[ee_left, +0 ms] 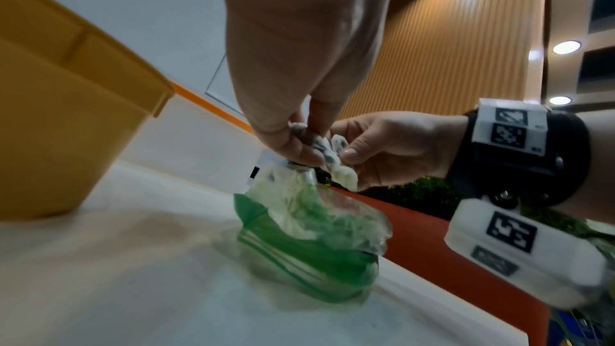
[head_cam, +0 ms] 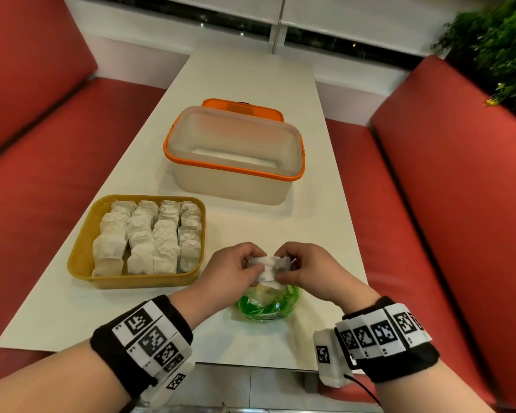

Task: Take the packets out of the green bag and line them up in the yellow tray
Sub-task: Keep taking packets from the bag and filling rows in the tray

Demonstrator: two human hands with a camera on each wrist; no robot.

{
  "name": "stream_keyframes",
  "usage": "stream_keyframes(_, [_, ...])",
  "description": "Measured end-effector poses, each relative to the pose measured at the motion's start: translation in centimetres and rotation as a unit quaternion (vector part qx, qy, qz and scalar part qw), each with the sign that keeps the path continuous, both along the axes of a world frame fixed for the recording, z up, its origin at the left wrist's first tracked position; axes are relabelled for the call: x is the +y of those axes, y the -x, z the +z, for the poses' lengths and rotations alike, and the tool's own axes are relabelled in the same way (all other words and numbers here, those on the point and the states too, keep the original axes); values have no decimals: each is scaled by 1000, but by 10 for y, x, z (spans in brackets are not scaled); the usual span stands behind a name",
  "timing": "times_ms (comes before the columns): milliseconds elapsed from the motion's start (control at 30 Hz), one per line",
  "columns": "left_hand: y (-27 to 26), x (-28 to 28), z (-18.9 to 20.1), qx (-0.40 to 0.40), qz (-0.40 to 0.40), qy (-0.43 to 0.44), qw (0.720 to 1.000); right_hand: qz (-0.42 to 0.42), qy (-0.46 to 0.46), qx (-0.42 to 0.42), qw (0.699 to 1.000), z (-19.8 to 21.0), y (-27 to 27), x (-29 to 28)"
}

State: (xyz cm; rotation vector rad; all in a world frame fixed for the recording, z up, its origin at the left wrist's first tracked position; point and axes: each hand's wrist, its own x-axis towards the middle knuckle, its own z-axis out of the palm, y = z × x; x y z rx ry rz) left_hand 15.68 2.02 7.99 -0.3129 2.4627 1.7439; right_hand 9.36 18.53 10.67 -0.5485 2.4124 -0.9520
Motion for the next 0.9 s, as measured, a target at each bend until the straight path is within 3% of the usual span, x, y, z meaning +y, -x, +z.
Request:
stream_keyframes(200, [4, -1, -3, -47, 16, -120, 991, -125, 161, -105, 973, -5, 5, 22])
stream_keyframes(367, [10, 0, -2, -73, 33, -189, 979, -164, 234, -143, 948, -4, 5, 24])
stream_keyframes(500, [13, 2, 1, -110, -1, -247, 963, -169, 280, -184, 927, -1, 5, 26])
stream_keyframes(633, [18, 1, 3, -152, -34, -275, 949, -177, 214, -46, 960, 6, 3, 22])
stream_keyframes(733, [20, 1, 6, -161, -20, -304, 939, -186, 207, 52, 959, 9, -1, 13])
stream_keyframes(800, [22, 2, 9, -164, -9, -322, 932, -169, 215, 64, 960, 10, -4, 7])
stream_keyframes(900, [23, 1, 13, -166, 2, -356, 920, -168, 252, -24, 953, 11, -6, 2])
